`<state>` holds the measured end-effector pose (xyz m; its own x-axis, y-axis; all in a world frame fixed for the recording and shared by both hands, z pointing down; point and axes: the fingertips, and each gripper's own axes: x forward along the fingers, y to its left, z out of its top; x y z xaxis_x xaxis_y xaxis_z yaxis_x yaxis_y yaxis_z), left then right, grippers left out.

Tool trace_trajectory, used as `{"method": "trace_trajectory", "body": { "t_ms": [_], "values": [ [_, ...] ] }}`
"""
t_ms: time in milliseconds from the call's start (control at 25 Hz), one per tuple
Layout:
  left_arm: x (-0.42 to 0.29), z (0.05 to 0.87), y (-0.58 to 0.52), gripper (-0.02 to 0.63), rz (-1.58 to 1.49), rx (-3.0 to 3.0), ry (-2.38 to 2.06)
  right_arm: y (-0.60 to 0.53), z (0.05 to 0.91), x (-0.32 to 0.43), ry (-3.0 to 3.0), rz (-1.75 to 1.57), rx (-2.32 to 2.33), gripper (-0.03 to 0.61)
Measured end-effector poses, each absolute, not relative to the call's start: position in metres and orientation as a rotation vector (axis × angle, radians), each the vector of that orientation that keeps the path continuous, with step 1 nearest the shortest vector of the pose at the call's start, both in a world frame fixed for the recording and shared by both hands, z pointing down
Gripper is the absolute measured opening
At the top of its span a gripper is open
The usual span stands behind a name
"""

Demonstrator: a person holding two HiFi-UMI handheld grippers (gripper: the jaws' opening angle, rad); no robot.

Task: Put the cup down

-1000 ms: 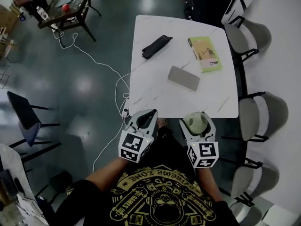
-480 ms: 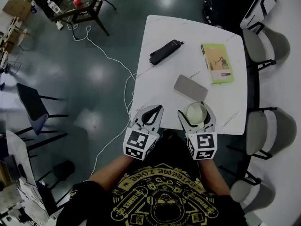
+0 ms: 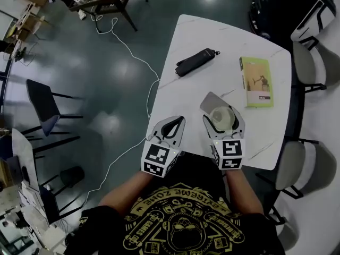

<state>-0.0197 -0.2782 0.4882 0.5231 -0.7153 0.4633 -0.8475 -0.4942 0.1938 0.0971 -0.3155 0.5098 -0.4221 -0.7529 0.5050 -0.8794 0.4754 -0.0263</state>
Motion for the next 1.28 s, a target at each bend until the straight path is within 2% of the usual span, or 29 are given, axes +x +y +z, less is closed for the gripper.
{"method": "trace_trajectory", "body": {
  "t_ms": [1280],
  "values": [
    [-0.050,0.514,-0.289,0.006,0.541,2.171,-1.459,-0.367,0.587,0.076,-2.322,0.354,1.157,0.396]
  ]
}}
